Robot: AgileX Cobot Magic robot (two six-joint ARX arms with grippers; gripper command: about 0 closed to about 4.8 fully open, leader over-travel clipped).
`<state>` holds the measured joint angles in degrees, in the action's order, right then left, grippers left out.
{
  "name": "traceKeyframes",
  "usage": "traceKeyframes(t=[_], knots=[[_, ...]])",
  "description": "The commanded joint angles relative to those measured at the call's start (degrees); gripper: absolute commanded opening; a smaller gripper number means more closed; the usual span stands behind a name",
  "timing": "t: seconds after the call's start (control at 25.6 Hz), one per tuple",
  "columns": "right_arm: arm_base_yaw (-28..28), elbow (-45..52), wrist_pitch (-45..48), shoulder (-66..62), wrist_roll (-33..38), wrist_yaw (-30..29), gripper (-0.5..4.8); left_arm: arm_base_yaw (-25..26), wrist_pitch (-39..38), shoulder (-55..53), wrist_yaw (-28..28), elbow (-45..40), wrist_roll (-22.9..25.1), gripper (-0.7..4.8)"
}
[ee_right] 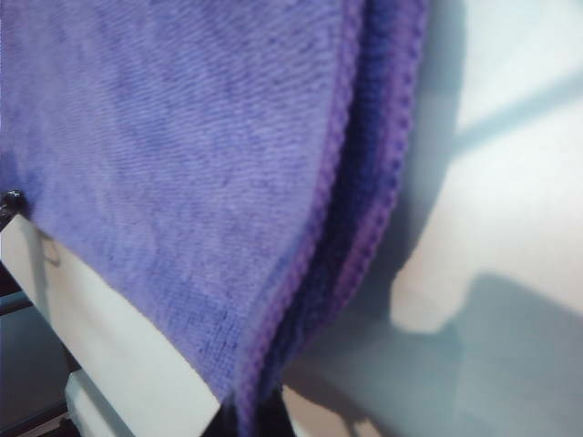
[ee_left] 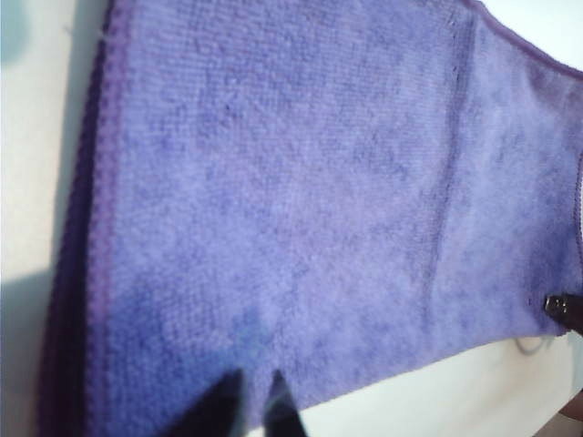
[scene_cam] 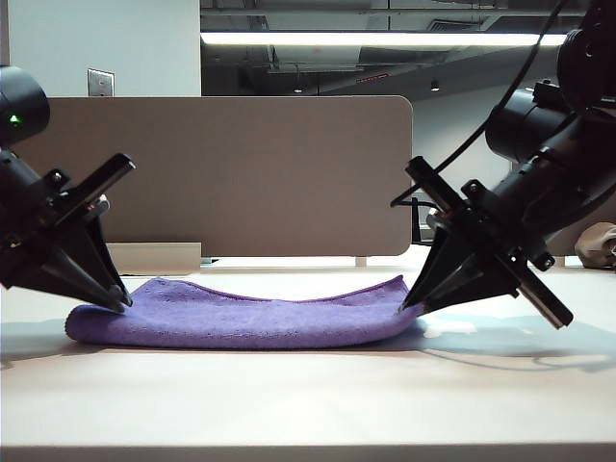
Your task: Fold the bottom of the cloth upward, then fold it vertically to form a square shape.
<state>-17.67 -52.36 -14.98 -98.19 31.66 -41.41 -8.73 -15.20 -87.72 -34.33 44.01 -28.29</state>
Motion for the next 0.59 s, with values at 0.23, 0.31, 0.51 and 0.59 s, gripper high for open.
traceKeyframes(t=[0.23,0.31,0.51,0.59], knots=[[0.0,-0.1,-6.5,8.3,-4.5,9.8,-0.04,0.0,-0.1,3.7,3.7,0.2,0.3,-0.05],[0.0,-0.1,-12.4,10.2,-8.4,13.3,-0.04,0.0,-0.8,3.7,3.5,0.2,0.4,-0.06],[0.0,0.0,-19.8,13.2,-12.8,20.1,-0.04,-0.1,-1.5,3.7,2.4,0.2,0.4,-0.06],[0.0,0.0,-21.6,14.5,-13.4,22.9,-0.04,-0.1,-1.9,3.7,1.9,0.2,0.4,-0.06]])
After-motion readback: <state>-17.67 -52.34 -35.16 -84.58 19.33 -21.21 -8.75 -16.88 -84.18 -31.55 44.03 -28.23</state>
